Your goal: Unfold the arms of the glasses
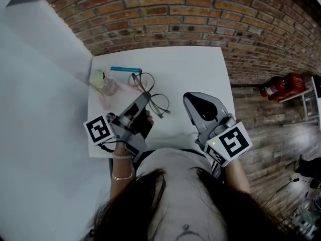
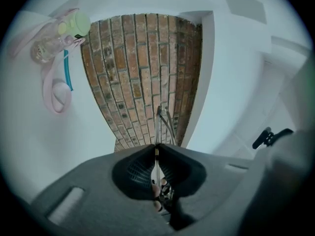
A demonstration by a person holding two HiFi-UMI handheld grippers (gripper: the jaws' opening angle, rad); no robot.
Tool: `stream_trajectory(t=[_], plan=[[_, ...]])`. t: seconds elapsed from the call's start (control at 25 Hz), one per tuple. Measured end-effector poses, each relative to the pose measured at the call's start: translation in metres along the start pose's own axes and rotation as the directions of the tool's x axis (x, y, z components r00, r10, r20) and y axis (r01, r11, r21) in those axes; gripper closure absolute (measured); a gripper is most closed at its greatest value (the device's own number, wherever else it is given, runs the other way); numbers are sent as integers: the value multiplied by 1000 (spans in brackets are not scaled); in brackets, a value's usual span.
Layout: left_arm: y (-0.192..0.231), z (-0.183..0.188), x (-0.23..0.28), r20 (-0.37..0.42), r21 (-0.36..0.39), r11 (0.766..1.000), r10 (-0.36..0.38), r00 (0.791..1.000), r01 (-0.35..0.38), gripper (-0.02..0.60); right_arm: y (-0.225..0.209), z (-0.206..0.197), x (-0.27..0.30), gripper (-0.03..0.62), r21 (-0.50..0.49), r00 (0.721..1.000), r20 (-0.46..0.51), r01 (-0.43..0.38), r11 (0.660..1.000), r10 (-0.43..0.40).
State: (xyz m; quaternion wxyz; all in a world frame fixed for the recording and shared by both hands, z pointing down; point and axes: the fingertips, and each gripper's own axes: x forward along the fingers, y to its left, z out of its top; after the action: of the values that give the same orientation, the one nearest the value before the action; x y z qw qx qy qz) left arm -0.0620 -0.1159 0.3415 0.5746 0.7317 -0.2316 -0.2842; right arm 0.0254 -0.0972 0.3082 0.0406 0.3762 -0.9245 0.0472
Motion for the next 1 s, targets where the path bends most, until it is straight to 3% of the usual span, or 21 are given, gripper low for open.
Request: stream_trajectory(t=[1.0], plan=[[4, 4, -1, 14, -52, 998, -21, 1000, 21, 560, 55, -14, 10, 534, -51, 971, -61, -236, 970, 233]])
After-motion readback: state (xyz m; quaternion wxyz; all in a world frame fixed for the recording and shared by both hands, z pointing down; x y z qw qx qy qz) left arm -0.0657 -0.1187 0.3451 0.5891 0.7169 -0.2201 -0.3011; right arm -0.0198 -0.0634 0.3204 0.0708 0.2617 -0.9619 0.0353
